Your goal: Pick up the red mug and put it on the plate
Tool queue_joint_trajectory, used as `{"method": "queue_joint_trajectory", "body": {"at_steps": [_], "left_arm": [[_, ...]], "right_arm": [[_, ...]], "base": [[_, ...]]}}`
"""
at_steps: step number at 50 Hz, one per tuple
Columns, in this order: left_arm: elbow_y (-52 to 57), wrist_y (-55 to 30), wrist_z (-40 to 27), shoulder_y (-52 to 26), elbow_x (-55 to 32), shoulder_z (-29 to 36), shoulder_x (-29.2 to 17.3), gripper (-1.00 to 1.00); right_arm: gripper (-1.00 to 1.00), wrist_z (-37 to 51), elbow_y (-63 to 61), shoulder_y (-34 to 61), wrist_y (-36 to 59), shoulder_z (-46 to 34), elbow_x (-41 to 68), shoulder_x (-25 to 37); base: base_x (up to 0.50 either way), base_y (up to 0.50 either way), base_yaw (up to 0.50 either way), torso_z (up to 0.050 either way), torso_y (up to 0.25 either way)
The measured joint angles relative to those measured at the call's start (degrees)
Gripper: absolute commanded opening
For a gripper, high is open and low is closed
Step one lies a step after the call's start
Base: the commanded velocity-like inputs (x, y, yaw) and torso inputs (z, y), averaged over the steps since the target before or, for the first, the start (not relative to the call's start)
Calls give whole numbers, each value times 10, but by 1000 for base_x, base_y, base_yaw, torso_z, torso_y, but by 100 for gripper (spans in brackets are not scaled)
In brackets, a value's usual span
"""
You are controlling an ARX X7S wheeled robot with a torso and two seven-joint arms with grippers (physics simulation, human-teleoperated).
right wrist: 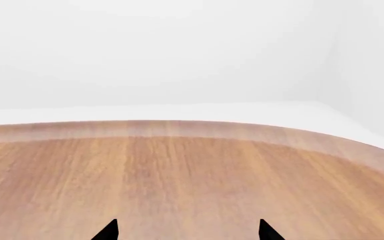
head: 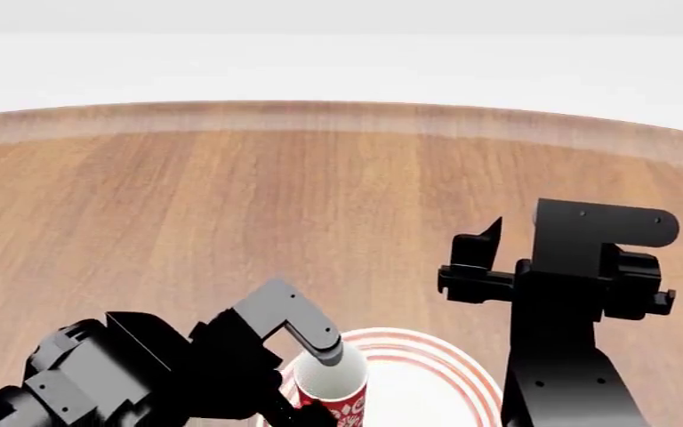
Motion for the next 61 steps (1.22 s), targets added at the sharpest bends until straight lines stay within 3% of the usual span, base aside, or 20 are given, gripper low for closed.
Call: {"method": "queue_joint_trajectory", "body": {"at_steps": [4,8,20,28,43,61], "left_arm": [[24,1,-15,-10,-7,0,-3,100],[109,-7,-56,-19,-25,-9,-36,100],[434,-27,-227,-32,-103,-64,-193,100],[584,51,-336,-4,-95,-126,-284,100],[657,249,-553,89,67,-214,-362,100],[678,315,-635,127,133,-241,-386,100]], "right_arm": [[100,1,-4,-1,2,-1,1,1],[100,2,-6,-1,3,-1,2,1],[100,2,-8,-1,3,-6,3,0],[100,3,-15,-2,5,-7,6,1],[100,17,-105,-25,-14,-17,-4,10],[100,32,-282,-72,-58,-47,-32,28]], "base": [[0,0,0,0,0],[0,0,0,0,0],[0,0,0,0,0],[0,0,0,0,0],[0,0,0,0,0],[0,0,0,0,0]]}}
